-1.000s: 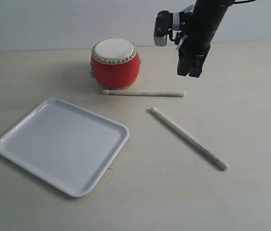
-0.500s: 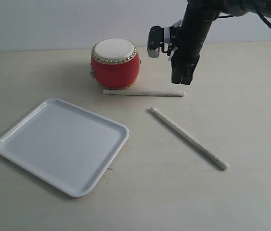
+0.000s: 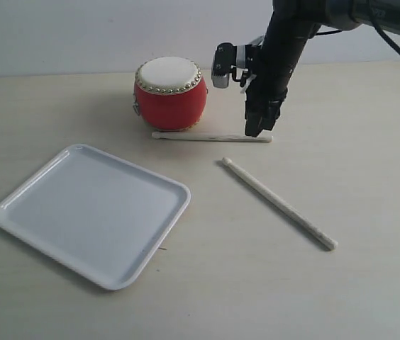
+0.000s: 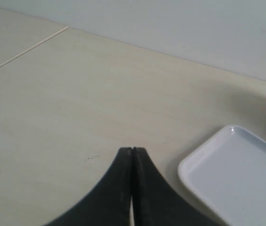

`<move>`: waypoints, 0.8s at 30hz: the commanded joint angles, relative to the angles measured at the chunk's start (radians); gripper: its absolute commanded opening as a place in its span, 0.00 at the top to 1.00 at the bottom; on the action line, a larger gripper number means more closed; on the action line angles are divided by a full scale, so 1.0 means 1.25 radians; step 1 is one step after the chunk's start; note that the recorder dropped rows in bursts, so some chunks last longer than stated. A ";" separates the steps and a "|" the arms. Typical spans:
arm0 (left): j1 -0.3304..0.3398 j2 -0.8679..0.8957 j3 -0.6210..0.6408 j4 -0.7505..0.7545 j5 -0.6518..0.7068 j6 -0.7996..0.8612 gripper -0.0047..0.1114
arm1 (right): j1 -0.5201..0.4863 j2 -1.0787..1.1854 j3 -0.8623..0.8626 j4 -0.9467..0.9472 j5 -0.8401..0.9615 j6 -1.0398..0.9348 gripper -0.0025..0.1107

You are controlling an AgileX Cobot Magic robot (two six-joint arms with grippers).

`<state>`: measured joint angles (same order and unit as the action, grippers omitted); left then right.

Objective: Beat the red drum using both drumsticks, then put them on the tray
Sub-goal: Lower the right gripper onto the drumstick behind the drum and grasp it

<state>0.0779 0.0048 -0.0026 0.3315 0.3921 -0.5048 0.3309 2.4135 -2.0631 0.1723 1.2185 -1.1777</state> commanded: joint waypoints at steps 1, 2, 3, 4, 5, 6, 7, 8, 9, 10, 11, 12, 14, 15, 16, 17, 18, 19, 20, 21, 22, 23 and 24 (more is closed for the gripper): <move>0.003 -0.004 0.002 0.003 -0.004 -0.001 0.96 | 0.015 0.022 -0.006 -0.051 0.002 -0.005 0.59; 0.003 -0.004 0.002 0.003 -0.004 -0.001 0.96 | 0.015 0.029 -0.006 -0.060 0.001 -0.007 0.59; 0.003 -0.004 0.002 0.003 -0.004 -0.001 0.96 | 0.018 0.031 -0.006 -0.062 -0.003 -0.007 0.59; 0.003 -0.004 0.002 0.003 -0.004 -0.001 0.96 | 0.018 0.035 -0.006 -0.062 -0.010 -0.010 0.59; 0.003 -0.004 0.002 0.003 -0.004 -0.001 0.96 | 0.019 0.037 -0.006 -0.064 -0.017 -0.018 0.59; 0.003 -0.004 0.002 0.003 -0.004 -0.001 0.96 | 0.019 0.038 -0.006 -0.064 -0.024 -0.022 0.59; 0.003 -0.004 0.002 0.003 -0.004 -0.001 0.96 | 0.019 0.038 -0.006 -0.062 -0.032 -0.022 0.59; 0.003 -0.004 0.002 0.003 -0.004 -0.001 0.96 | 0.019 0.038 -0.006 -0.062 -0.037 -0.022 0.59; 0.003 -0.004 0.002 0.003 -0.004 -0.001 0.96 | 0.019 0.038 -0.006 -0.062 -0.042 -0.022 0.59; 0.003 -0.004 0.002 0.003 -0.004 -0.001 0.96 | 0.019 0.038 -0.006 -0.064 -0.045 -0.022 0.59; 0.003 -0.004 0.002 0.003 -0.004 -0.001 0.96 | 0.019 0.038 -0.006 -0.067 -0.053 -0.024 0.59; 0.003 -0.004 0.002 0.003 -0.004 -0.001 0.96 | 0.019 0.038 -0.006 -0.069 -0.055 -0.024 0.59; 0.003 -0.004 0.002 0.003 -0.004 -0.001 0.96 | 0.019 0.042 -0.006 -0.069 -0.059 -0.024 0.59; 0.003 -0.004 0.002 0.003 -0.004 -0.001 0.96 | 0.019 0.044 -0.006 -0.069 -0.059 -0.024 0.59; 0.003 -0.004 0.002 0.003 -0.004 -0.001 0.96 | 0.019 0.046 -0.006 -0.069 -0.059 -0.024 0.59; 0.003 -0.004 0.002 0.003 -0.004 -0.001 0.96 | 0.019 0.047 -0.006 -0.072 -0.061 -0.022 0.59; 0.003 -0.004 0.002 0.003 -0.004 -0.001 0.96 | 0.019 0.049 -0.006 -0.076 -0.062 -0.022 0.59; 0.003 -0.004 0.002 0.003 -0.004 -0.001 0.96 | 0.019 0.051 -0.006 -0.079 -0.066 -0.022 0.59; 0.003 -0.004 0.002 0.003 -0.004 -0.001 0.96 | 0.019 0.053 -0.006 -0.081 -0.070 -0.022 0.59; 0.003 -0.004 0.002 0.003 -0.004 -0.001 0.96 | 0.019 0.053 -0.006 -0.081 -0.072 -0.022 0.59; 0.003 -0.004 0.002 0.003 -0.004 -0.001 0.96 | 0.019 0.053 -0.006 -0.081 -0.073 -0.022 0.59; 0.003 -0.004 0.002 0.003 -0.004 -0.001 0.96 | 0.019 0.053 -0.006 -0.081 -0.075 -0.022 0.59; 0.003 -0.004 0.002 0.003 -0.004 -0.001 0.96 | 0.019 0.053 -0.006 -0.081 -0.075 -0.022 0.59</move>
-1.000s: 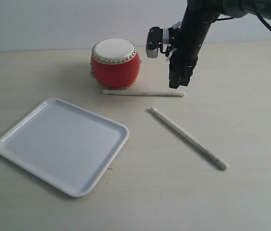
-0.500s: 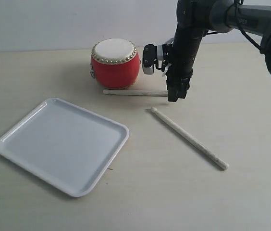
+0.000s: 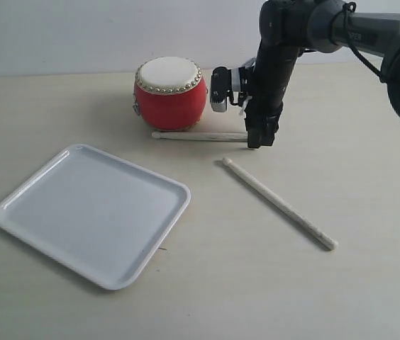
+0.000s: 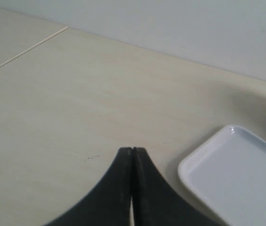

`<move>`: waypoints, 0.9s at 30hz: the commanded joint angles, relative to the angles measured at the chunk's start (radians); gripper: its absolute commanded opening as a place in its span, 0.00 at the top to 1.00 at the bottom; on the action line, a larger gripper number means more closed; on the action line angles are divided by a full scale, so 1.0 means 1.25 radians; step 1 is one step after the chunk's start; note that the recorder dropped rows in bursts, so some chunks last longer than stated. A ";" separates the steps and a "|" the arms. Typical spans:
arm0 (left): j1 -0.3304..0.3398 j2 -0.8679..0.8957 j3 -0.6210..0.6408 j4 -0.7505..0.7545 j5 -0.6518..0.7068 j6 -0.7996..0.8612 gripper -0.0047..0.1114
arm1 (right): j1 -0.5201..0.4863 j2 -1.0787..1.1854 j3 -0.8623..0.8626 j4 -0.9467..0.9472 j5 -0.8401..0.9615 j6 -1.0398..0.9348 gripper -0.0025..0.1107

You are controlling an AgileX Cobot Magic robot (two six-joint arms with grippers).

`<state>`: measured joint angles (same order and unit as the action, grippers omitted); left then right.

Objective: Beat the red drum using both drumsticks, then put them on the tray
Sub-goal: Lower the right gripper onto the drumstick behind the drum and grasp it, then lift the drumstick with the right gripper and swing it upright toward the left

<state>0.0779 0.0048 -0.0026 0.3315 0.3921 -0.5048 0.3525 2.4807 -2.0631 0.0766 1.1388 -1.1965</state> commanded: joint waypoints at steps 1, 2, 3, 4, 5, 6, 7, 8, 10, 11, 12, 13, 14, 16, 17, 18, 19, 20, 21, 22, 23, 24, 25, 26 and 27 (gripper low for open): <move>0.003 -0.004 0.002 0.003 -0.004 -0.001 0.96 | 0.002 -0.001 -0.006 -0.005 -0.013 -0.007 0.59; 0.003 -0.004 0.002 0.003 -0.004 -0.001 0.96 | 0.002 -0.001 -0.006 -0.005 -0.014 -0.007 0.59; 0.003 -0.004 0.002 0.003 -0.004 -0.001 0.96 | 0.002 -0.001 -0.006 -0.005 -0.014 -0.007 0.60; 0.003 -0.004 0.002 0.003 -0.004 -0.001 0.96 | 0.002 -0.001 -0.006 -0.005 -0.018 -0.007 0.60; 0.003 -0.004 0.002 0.003 -0.004 -0.001 0.96 | 0.002 -0.001 -0.006 -0.005 -0.020 -0.007 0.60; 0.003 -0.004 0.002 0.003 -0.004 -0.001 0.96 | 0.002 -0.001 -0.006 -0.005 -0.022 -0.007 0.60; 0.003 -0.004 0.002 0.003 -0.004 -0.001 0.96 | 0.002 -0.001 -0.006 -0.005 -0.023 -0.007 0.60; 0.003 -0.004 0.002 0.003 -0.004 -0.001 0.96 | 0.002 -0.001 -0.006 -0.005 -0.023 -0.007 0.60; 0.003 -0.004 0.002 0.003 -0.004 -0.001 0.96 | 0.002 -0.001 -0.006 -0.005 -0.023 -0.007 0.60; 0.003 -0.004 0.002 0.003 -0.004 -0.001 0.96 | 0.002 -0.001 -0.006 -0.005 -0.023 -0.007 0.60; 0.003 -0.004 0.002 0.003 -0.004 -0.001 0.96 | 0.002 -0.001 -0.006 -0.005 -0.023 -0.007 0.60; 0.003 -0.004 0.002 0.003 -0.004 -0.001 0.96 | 0.002 -0.001 -0.006 -0.005 -0.023 -0.007 0.60; 0.003 -0.004 0.002 0.003 -0.004 -0.001 0.96 | 0.002 0.001 -0.006 -0.005 -0.023 -0.007 0.60; 0.003 -0.004 0.002 0.003 -0.004 -0.001 0.96 | 0.002 0.007 -0.006 -0.005 -0.023 -0.006 0.60; 0.003 -0.004 0.002 0.003 -0.004 -0.001 0.96 | 0.002 0.011 -0.006 -0.005 -0.023 -0.006 0.60; 0.003 -0.004 0.002 0.003 -0.004 -0.001 0.96 | 0.002 0.015 -0.006 -0.005 -0.023 -0.006 0.60; 0.003 -0.004 0.002 0.003 -0.004 -0.001 0.96 | 0.002 0.018 -0.006 -0.005 -0.024 -0.006 0.60; 0.003 -0.004 0.002 0.003 -0.004 -0.001 0.96 | 0.002 0.020 -0.006 -0.005 -0.025 -0.004 0.60; 0.003 -0.004 0.002 0.003 -0.004 -0.001 0.96 | 0.002 0.022 -0.006 -0.005 -0.027 -0.004 0.60; 0.003 -0.004 0.002 0.003 -0.004 -0.001 0.96 | 0.002 0.022 -0.006 -0.007 -0.029 -0.004 0.60; 0.003 -0.004 0.002 0.003 -0.004 -0.001 0.96 | 0.002 0.022 -0.006 -0.007 -0.031 -0.004 0.60; 0.003 -0.004 0.002 0.003 -0.004 -0.001 0.96 | 0.002 0.022 -0.006 -0.007 -0.031 -0.004 0.62; 0.003 -0.004 0.002 0.003 -0.004 -0.001 0.96 | 0.002 0.022 -0.006 -0.007 -0.031 -0.004 0.64; 0.003 -0.004 0.002 0.003 -0.004 -0.001 0.96 | 0.002 0.022 -0.006 -0.007 -0.031 -0.004 0.69; 0.003 -0.004 0.002 0.003 -0.004 -0.001 0.96 | 0.002 0.022 -0.006 -0.007 -0.031 -0.004 0.74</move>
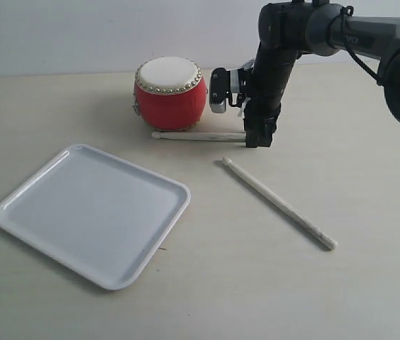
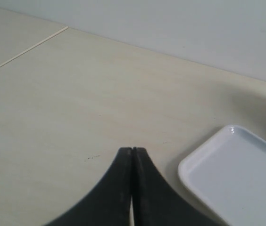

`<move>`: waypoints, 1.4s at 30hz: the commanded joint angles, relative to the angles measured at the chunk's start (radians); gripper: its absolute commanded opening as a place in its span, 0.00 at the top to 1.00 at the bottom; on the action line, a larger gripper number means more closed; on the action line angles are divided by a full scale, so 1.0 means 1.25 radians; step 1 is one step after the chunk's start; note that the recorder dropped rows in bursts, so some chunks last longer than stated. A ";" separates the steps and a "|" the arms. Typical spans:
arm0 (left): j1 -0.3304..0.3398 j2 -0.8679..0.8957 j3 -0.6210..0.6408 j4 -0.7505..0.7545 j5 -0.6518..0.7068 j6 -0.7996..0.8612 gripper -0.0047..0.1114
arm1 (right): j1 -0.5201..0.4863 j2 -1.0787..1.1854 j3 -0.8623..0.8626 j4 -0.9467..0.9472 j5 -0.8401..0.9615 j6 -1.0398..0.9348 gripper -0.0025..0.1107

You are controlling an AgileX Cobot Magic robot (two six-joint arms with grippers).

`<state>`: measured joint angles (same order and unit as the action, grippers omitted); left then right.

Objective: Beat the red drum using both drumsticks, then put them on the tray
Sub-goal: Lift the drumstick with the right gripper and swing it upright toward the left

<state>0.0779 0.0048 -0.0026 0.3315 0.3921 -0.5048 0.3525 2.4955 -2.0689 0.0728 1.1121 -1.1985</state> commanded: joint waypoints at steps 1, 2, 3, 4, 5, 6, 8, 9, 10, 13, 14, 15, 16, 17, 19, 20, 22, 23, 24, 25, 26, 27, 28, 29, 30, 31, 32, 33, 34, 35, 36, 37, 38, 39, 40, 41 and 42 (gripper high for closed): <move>0.003 -0.004 0.002 0.003 -0.004 -0.001 0.96 | 0.002 0.010 -0.002 -0.004 -0.010 -0.002 0.79; 0.003 -0.004 0.002 0.003 -0.004 -0.001 0.96 | 0.002 0.010 -0.002 -0.004 -0.010 -0.002 0.83; 0.003 -0.004 0.002 0.003 -0.004 -0.001 0.96 | 0.002 0.010 -0.002 -0.004 -0.010 -0.002 0.89; 0.003 -0.004 0.002 0.003 -0.004 -0.001 0.96 | 0.002 0.010 -0.002 -0.004 -0.010 -0.008 0.94; 0.003 -0.004 0.002 0.003 -0.004 -0.001 0.96 | 0.002 0.010 -0.002 -0.007 -0.010 -0.017 0.98; 0.003 -0.004 0.002 0.003 -0.004 -0.001 0.96 | 0.002 0.010 -0.003 -0.011 0.000 -0.036 0.98; 0.003 -0.004 0.002 0.003 -0.004 -0.001 0.96 | 0.002 0.010 -0.003 -0.013 0.015 -0.059 0.98; 0.003 -0.004 0.002 0.003 -0.004 -0.001 0.96 | 0.002 0.008 -0.003 -0.017 0.020 -0.059 0.98; 0.003 -0.004 0.002 0.003 -0.004 -0.001 0.96 | 0.002 0.006 -0.003 -0.017 0.032 -0.059 0.98; 0.003 -0.004 0.002 0.003 -0.004 -0.001 0.96 | 0.002 -0.005 -0.003 -0.018 0.063 -0.066 0.98; 0.003 -0.004 0.002 0.003 -0.004 -0.001 0.96 | 0.002 -0.010 -0.003 -0.018 0.071 -0.066 0.98; 0.003 -0.004 0.002 0.003 -0.004 -0.001 0.96 | 0.002 -0.017 -0.003 -0.018 0.083 -0.066 0.98; 0.003 -0.004 0.002 0.003 -0.004 -0.001 0.96 | 0.002 -0.022 -0.003 -0.018 0.087 -0.066 0.98; 0.003 -0.004 0.002 0.003 -0.004 -0.001 0.96 | 0.004 -0.026 -0.003 -0.018 0.087 -0.066 0.98; 0.003 -0.004 0.002 0.003 -0.004 -0.001 0.96 | 0.010 -0.039 -0.003 -0.015 0.087 -0.080 0.98; 0.003 -0.004 0.002 0.003 -0.004 -0.001 0.96 | 0.012 -0.047 -0.003 -0.011 0.087 -0.080 0.98; 0.003 -0.004 0.002 0.003 -0.004 -0.001 0.96 | 0.028 -0.065 -0.002 -0.007 0.087 -0.078 0.98; 0.003 -0.004 0.002 0.003 -0.004 -0.001 0.96 | 0.039 -0.072 -0.002 -0.005 0.087 -0.078 0.98; 0.003 -0.004 0.002 0.003 -0.004 -0.001 0.96 | 0.050 -0.084 -0.002 -0.005 0.087 -0.078 0.98; 0.003 -0.004 0.002 0.003 -0.004 -0.001 0.96 | 0.062 -0.092 -0.002 -0.005 0.087 -0.070 0.98; 0.003 -0.004 0.002 0.003 -0.004 -0.001 0.96 | 0.075 -0.103 -0.002 -0.005 0.087 -0.069 0.98; 0.003 -0.004 0.002 0.003 -0.004 -0.001 0.96 | 0.087 -0.114 -0.002 -0.005 0.087 -0.063 0.98; 0.003 -0.004 0.002 0.003 -0.004 -0.001 0.96 | 0.097 -0.124 -0.002 -0.005 0.087 -0.058 0.98; 0.003 -0.004 0.002 0.003 -0.004 -0.001 0.96 | 0.109 -0.136 -0.002 -0.005 0.087 -0.049 0.98; 0.003 -0.004 0.002 0.003 -0.004 -0.001 0.96 | 0.120 -0.150 -0.002 -0.005 0.087 -0.032 0.98; 0.003 -0.004 0.002 0.003 -0.004 -0.001 0.96 | 0.129 -0.164 -0.002 -0.005 0.087 -0.014 0.98; 0.003 -0.004 0.002 0.003 -0.004 -0.001 0.96 | 0.138 -0.180 -0.002 -0.005 0.087 0.014 0.98; 0.003 -0.004 0.002 0.003 -0.004 -0.001 0.96 | 0.146 -0.197 -0.002 -0.003 0.087 0.048 0.98; 0.003 -0.004 0.002 0.003 -0.004 -0.001 0.96 | 0.151 -0.212 -0.002 0.000 0.087 0.074 0.98; 0.003 -0.004 0.002 0.003 -0.004 -0.001 0.96 | 0.153 -0.230 -0.002 0.003 0.087 0.105 0.98; 0.003 -0.004 0.002 0.003 -0.004 -0.001 0.96 | 0.153 -0.248 -0.002 0.016 0.087 0.128 0.98; 0.003 -0.004 0.002 0.003 -0.004 -0.001 0.96 | 0.153 -0.263 -0.002 0.048 0.087 0.142 0.98; 0.003 -0.004 0.002 0.003 -0.004 -0.001 0.96 | 0.153 -0.280 -0.002 0.086 0.087 0.148 0.98; 0.003 -0.004 0.002 0.003 -0.004 -0.001 0.96 | 0.151 -0.296 -0.002 0.119 0.087 0.159 0.98; 0.003 -0.004 0.002 0.003 -0.004 -0.001 0.96 | 0.150 -0.312 -0.002 0.152 0.087 0.172 0.98; 0.003 -0.004 0.002 0.003 -0.004 -0.001 0.96 | 0.150 -0.322 -0.002 0.181 0.087 0.178 0.98; 0.003 -0.004 0.002 0.003 -0.004 -0.001 0.96 | 0.150 -0.334 -0.002 0.213 0.087 0.182 0.98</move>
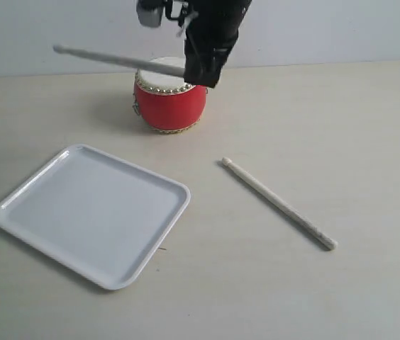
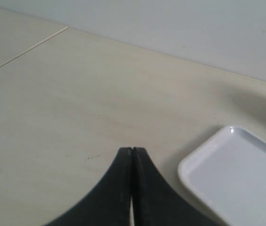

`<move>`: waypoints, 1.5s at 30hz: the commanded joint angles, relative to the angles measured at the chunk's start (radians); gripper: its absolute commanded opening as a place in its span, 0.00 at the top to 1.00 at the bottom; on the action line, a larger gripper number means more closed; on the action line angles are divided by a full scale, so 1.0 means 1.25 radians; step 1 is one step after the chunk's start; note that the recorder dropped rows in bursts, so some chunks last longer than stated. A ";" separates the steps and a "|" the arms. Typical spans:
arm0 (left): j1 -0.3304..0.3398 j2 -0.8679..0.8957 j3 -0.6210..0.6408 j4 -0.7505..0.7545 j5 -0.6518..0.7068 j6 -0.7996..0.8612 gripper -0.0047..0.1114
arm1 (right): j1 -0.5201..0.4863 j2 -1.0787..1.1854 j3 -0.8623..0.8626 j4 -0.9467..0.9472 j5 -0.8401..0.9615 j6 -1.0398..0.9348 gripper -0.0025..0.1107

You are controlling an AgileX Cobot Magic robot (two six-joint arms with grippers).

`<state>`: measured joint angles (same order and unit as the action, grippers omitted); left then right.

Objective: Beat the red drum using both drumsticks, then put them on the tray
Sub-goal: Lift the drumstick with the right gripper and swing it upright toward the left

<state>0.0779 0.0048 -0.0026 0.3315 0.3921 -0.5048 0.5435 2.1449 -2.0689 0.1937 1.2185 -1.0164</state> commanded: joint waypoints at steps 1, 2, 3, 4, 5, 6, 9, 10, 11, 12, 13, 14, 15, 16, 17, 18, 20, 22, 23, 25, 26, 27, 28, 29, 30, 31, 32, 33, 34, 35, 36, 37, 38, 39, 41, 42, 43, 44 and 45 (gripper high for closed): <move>0.003 -0.004 0.002 0.003 -0.004 -0.001 0.96 | -0.003 -0.064 -0.002 0.145 0.002 0.036 0.98; 0.003 -0.004 0.002 0.003 -0.004 -0.001 0.96 | -0.003 -0.072 -0.002 0.168 0.002 0.036 0.98; 0.003 -0.004 0.002 0.003 -0.004 -0.001 0.96 | -0.003 -0.078 -0.002 0.192 0.002 0.036 0.98; 0.003 -0.004 0.002 0.003 -0.004 -0.001 0.96 | -0.003 -0.083 -0.002 0.210 0.002 0.042 0.98; 0.003 -0.004 0.002 0.003 -0.004 -0.001 0.96 | -0.003 -0.084 -0.002 0.220 0.002 0.049 0.98; 0.003 -0.004 0.002 0.003 -0.004 -0.001 0.96 | -0.003 -0.087 -0.002 0.224 0.002 0.066 0.98; 0.003 -0.004 0.002 0.003 -0.004 -0.001 0.96 | -0.004 -0.087 -0.002 0.225 0.002 0.111 0.98; 0.003 -0.004 0.002 0.003 -0.004 -0.001 0.96 | -0.007 -0.087 0.003 0.235 0.002 0.123 0.98; 0.003 -0.004 0.002 0.003 -0.004 -0.001 0.96 | -0.009 -0.087 0.008 0.249 0.002 0.125 0.98; 0.003 -0.004 0.002 0.003 -0.004 -0.001 0.96 | -0.017 -0.087 0.017 0.273 0.002 0.125 0.98; 0.003 -0.004 0.002 0.003 -0.004 -0.001 0.96 | -0.026 -0.087 0.027 0.299 0.002 0.121 0.98; 0.003 -0.004 0.002 0.003 -0.004 -0.001 0.96 | -0.037 -0.087 0.043 0.320 0.002 0.109 0.98; 0.003 -0.004 0.002 0.003 -0.004 -0.001 0.96 | -0.051 -0.087 0.063 0.348 0.002 0.091 0.98; 0.003 -0.004 0.002 0.003 -0.004 -0.001 0.96 | -0.067 -0.087 0.084 0.379 0.002 0.076 0.98; 0.003 -0.004 0.002 0.003 -0.004 -0.001 0.96 | -0.081 -0.087 0.104 0.415 0.002 0.059 0.98; 0.003 -0.004 0.002 0.003 -0.004 -0.001 0.96 | -0.100 -0.087 0.130 0.454 0.002 0.038 0.98; 0.003 -0.004 0.002 0.003 -0.004 -0.001 0.96 | -0.133 -0.087 0.177 0.520 0.002 0.007 0.98; 0.003 -0.004 0.002 0.003 -0.004 -0.001 0.96 | -0.163 -0.087 0.233 0.587 0.002 -0.034 0.98; 0.003 -0.004 0.002 0.003 -0.004 -0.001 0.96 | -0.176 -0.087 0.263 0.620 0.002 -0.064 0.98; 0.003 -0.004 0.002 0.005 -0.004 -0.001 0.96 | -0.189 -0.087 0.319 0.669 0.002 -0.136 0.98; 0.003 -0.004 0.002 0.023 -0.010 -0.001 0.96 | -0.191 -0.087 0.349 0.691 0.002 -0.184 0.98; 0.003 -0.004 0.002 0.034 -0.026 -0.001 0.96 | -0.193 -0.087 0.376 0.701 0.002 -0.230 0.98; 0.003 -0.004 0.002 0.043 -0.048 -0.001 0.96 | -0.193 -0.087 0.401 0.702 0.002 -0.266 0.98; 0.003 -0.004 0.002 0.046 -0.082 -0.001 0.96 | -0.193 -0.087 0.423 0.702 0.002 -0.294 0.98; 0.003 -0.004 0.002 0.046 -0.124 -0.001 0.96 | -0.193 -0.087 0.438 0.704 0.002 -0.321 0.98; 0.003 -0.004 0.002 0.046 -0.157 -0.001 0.96 | -0.193 -0.087 0.449 0.720 0.002 -0.375 0.98; 0.003 -0.004 0.002 0.044 -0.186 -0.001 0.96 | -0.193 -0.087 0.453 0.740 0.002 -0.405 0.98; 0.003 -0.004 0.002 0.044 -0.210 -0.001 0.96 | -0.193 -0.087 0.453 0.752 0.002 -0.409 0.98; 0.003 -0.004 0.002 0.043 -0.227 -0.001 0.96 | -0.193 -0.087 0.453 0.768 0.002 -0.409 0.98; 0.003 -0.004 0.002 0.043 -0.254 -0.003 0.96 | -0.193 -0.087 0.453 0.785 0.002 -0.410 0.98; 0.003 -0.004 0.002 0.043 -0.288 -0.003 0.96 | -0.193 -0.087 0.453 0.798 0.002 -0.418 0.98; 0.003 -0.004 0.002 0.040 -0.341 -0.009 0.96 | -0.193 -0.087 0.453 0.805 0.002 -0.422 0.98; 0.001 -0.004 0.002 0.021 -0.382 -0.050 0.96 | -0.193 -0.086 0.453 0.809 0.002 -0.426 0.98; 0.001 -0.004 0.002 0.004 -0.430 -0.121 0.96 | -0.193 -0.084 0.453 0.809 0.002 -0.430 0.98; 0.001 -0.004 0.002 0.002 -0.487 -0.236 0.96 | -0.193 -0.084 0.453 0.809 0.002 -0.438 0.98; 0.001 -0.004 0.002 0.002 -0.518 -0.265 0.96 | -0.193 -0.084 0.453 0.809 0.002 -0.438 0.98; 0.001 -0.004 0.002 0.002 -0.571 -0.273 0.96 | -0.193 -0.084 0.453 0.809 0.002 -0.438 0.98; 0.001 -0.004 0.002 0.002 -0.627 -0.272 0.96 | -0.193 -0.084 0.453 0.809 0.002 -0.438 0.98; 0.001 -0.004 0.002 0.002 -0.706 -0.272 0.96 | -0.193 -0.084 0.453 0.809 0.002 -0.438 0.98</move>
<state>0.0779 0.0048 0.0025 0.3396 -0.2801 -0.7986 0.3058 2.0441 -1.5057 1.1870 1.2221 -1.5521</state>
